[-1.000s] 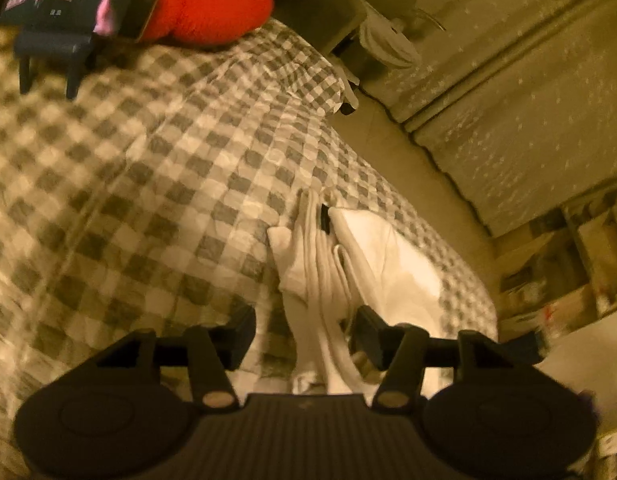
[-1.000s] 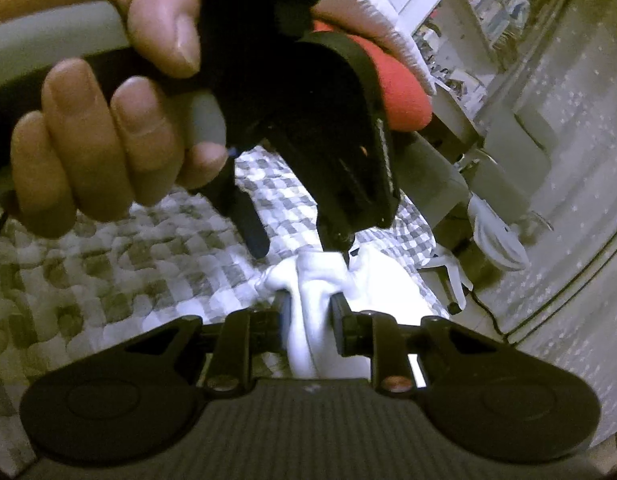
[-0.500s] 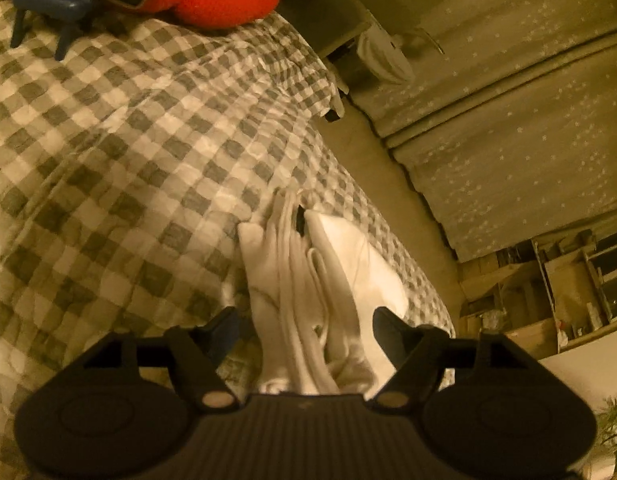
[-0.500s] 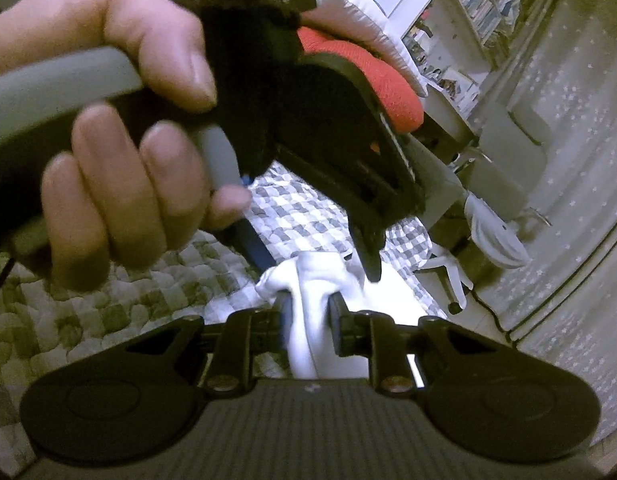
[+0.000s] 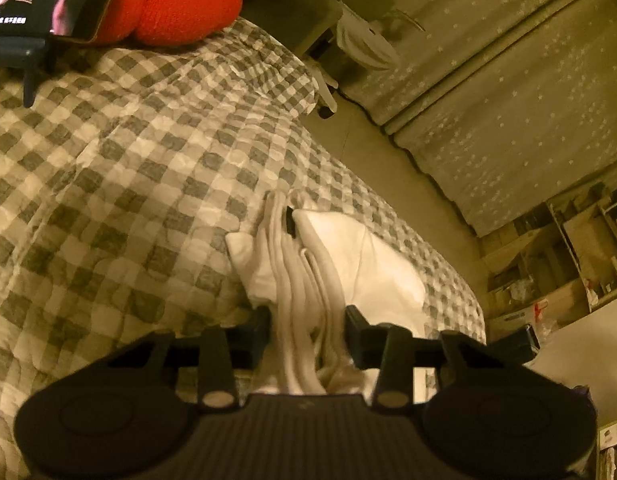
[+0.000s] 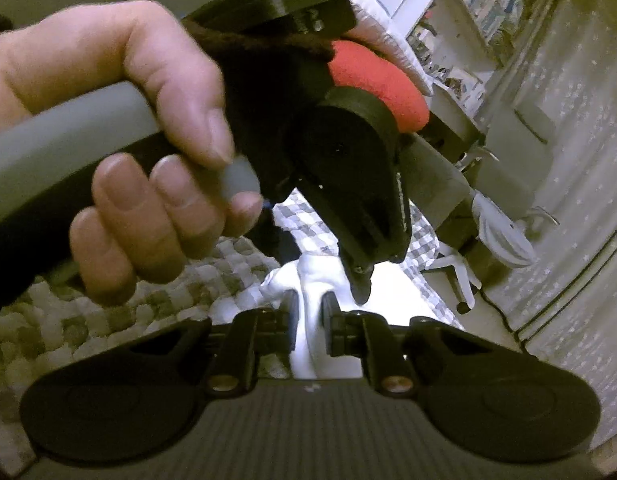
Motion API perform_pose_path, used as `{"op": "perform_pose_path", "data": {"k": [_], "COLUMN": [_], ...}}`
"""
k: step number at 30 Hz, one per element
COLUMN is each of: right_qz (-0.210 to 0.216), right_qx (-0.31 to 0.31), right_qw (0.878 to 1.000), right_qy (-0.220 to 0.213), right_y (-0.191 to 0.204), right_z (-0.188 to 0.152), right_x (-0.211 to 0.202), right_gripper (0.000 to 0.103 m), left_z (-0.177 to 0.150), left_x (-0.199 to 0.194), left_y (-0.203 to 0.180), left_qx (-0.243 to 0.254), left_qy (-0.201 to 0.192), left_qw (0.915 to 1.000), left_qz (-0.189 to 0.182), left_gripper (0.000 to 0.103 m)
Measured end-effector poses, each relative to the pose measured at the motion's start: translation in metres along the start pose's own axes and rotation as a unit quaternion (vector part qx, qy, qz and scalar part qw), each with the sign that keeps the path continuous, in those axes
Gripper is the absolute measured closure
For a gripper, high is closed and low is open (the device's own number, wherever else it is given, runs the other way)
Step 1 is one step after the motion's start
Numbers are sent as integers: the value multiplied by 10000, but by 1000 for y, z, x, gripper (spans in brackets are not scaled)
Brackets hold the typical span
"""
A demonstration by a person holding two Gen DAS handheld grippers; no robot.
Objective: Fold clothes
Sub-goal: 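Grasp the shirt's side edge with the left gripper while the right gripper holds the shirt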
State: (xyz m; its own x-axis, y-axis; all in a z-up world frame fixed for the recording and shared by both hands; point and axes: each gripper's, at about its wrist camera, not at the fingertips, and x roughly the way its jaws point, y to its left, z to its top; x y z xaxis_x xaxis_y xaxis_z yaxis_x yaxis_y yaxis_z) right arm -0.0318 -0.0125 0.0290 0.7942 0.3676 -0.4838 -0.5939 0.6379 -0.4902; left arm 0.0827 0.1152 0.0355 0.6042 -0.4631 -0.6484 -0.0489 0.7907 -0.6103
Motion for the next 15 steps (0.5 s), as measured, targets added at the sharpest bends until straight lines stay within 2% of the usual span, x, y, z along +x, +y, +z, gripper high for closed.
{"op": "perform_pose_path", "data": {"k": [3, 7, 12, 15], "right_qz": [84, 106, -17, -113], "right_qx": [17, -254, -514, -989], "right_qw": [10000, 9996, 9985, 9949], "right_qy": [33, -12, 180, 186], "right_y": [0, 2, 7, 25], "right_z": [-1, -5, -13, -17], "right_x": [-2, -7, 2, 10], "right_gripper": [83, 50, 48, 48], "left_z": [1, 2, -1, 0], "left_x": [0, 0, -3, -5], "left_y": [2, 9, 10, 12], "left_qx": [-14, -128, -106, -148], "left_qy": [31, 116, 125, 148], "left_qw": [10000, 9998, 9999, 9998], "left_qz": [-1, -30, -10, -21], "left_gripper": [66, 67, 67, 67]}}
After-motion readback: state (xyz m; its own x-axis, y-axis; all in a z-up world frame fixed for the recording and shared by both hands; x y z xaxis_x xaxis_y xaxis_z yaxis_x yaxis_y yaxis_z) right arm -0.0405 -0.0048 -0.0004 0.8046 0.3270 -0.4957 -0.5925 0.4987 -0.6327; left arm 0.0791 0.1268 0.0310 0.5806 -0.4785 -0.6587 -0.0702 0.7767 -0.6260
